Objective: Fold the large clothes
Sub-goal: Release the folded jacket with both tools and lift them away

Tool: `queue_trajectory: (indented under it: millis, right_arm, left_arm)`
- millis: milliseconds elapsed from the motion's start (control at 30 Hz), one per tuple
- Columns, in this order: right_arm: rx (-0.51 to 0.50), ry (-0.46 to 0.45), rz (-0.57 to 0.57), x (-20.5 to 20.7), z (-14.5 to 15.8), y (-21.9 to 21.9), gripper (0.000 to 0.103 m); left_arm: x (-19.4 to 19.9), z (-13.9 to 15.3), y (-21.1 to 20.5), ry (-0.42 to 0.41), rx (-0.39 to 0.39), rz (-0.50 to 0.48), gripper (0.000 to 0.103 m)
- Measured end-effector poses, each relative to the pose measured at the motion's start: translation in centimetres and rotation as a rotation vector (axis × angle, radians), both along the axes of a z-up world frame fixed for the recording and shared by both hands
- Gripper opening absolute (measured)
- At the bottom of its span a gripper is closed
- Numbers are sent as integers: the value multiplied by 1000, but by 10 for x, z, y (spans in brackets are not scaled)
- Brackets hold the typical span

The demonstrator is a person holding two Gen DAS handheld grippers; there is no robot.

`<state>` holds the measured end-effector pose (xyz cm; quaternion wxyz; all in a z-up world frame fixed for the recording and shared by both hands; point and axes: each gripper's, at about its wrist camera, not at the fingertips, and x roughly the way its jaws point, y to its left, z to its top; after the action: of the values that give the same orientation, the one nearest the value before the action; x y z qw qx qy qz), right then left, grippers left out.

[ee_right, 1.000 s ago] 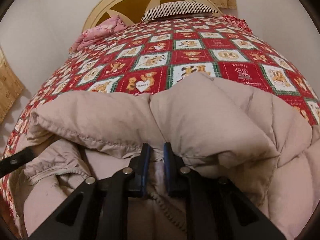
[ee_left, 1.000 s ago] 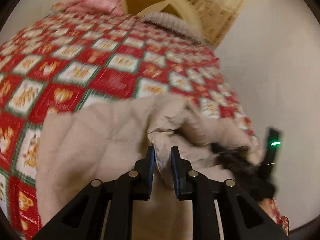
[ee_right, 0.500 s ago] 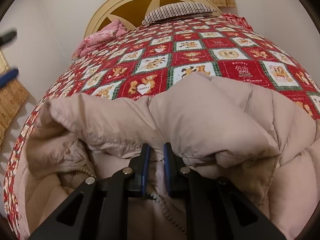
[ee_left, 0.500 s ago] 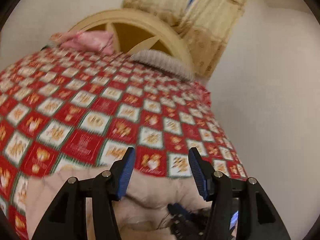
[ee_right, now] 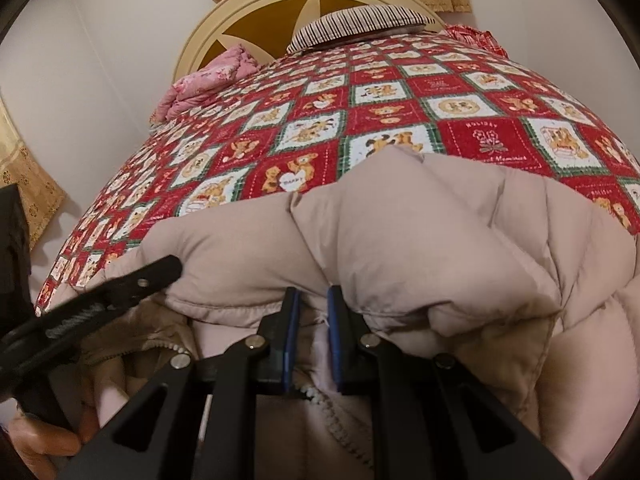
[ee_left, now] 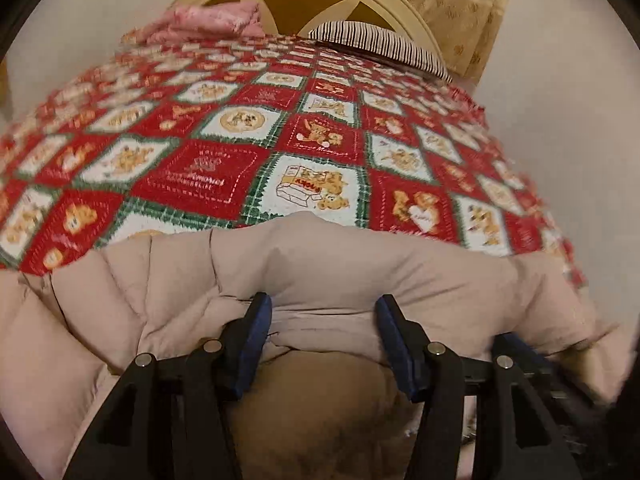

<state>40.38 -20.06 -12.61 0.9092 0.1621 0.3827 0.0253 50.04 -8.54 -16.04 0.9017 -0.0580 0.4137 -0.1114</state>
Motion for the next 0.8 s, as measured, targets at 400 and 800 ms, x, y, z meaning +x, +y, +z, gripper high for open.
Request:
queue_trajectory:
  millis: [400, 800]
  right_arm:
    - [88, -9, -254, -28, -2, -43, 50]
    - [-186, 80, -245, -15, 0, -16, 57]
  left_arm:
    - [1, -3, -4, -7, 24, -9, 56]
    - [1, -2, -14, -14, 88, -19, 62]
